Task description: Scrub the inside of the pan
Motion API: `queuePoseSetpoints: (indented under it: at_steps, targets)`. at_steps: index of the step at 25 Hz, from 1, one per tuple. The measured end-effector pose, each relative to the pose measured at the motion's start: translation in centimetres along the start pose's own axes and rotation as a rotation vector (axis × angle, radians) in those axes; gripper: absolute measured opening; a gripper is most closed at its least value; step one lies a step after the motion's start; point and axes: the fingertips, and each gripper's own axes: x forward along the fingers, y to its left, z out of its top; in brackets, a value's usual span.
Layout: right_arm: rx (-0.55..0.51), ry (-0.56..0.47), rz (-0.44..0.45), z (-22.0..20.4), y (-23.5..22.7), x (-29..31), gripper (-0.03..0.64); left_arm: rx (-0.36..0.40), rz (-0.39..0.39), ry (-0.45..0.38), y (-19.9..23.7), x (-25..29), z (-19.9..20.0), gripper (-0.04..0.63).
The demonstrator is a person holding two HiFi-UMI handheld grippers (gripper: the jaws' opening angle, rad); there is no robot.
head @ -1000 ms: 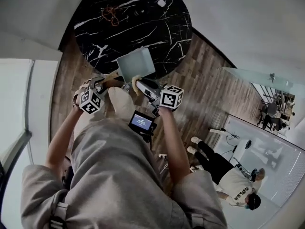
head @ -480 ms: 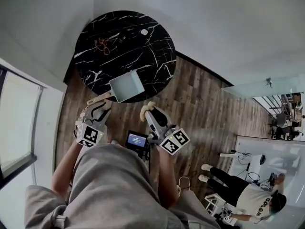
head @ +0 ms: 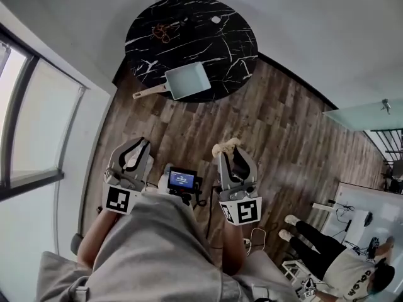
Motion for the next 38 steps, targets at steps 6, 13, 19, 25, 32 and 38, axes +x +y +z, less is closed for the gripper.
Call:
queuePoseSetpoints:
  at_steps: [6, 13, 19, 25, 32, 38]
  targets:
    - [-0.127, -0.048, -0.057, 2.6, 3.4, -3.9, 0.114, 0.036, -0.023, -0.046, -2.8, -2.8, 2.0, 0.037]
    - [-0.161, -0.038, -0.052, 3.7, 8.9, -7.1, 0.109, 0.087, -0.061, -0.161, -4.2, -8.4, 4.3, 0.032]
    - [-0.139, -0.011, -0.031, 3.6, 16.6, -9.2, 0.104, -0.009, -0.036, -0.14, -3.5, -15.5, 1.6, 0.025]
    - [-0.184, -0.027, 0.0, 5.2, 21.0, -9.7, 0.103, -0.04, -0.004, -0.166, -1.9, -19.0, 1.6, 0.018]
    - [-0.151, -0.034, -0.025, 5.4, 18.8, -9.8, 0.103, -0.03, -0.004, -0.173, -2.2, -17.8, 2.1, 0.014]
    - [-0.143, -0.041, -0.056, 5.0, 15.9, -9.2, 0.103, -0.023, -0.011, -0.168, -2.2, -14.7, 2.3, 0.012]
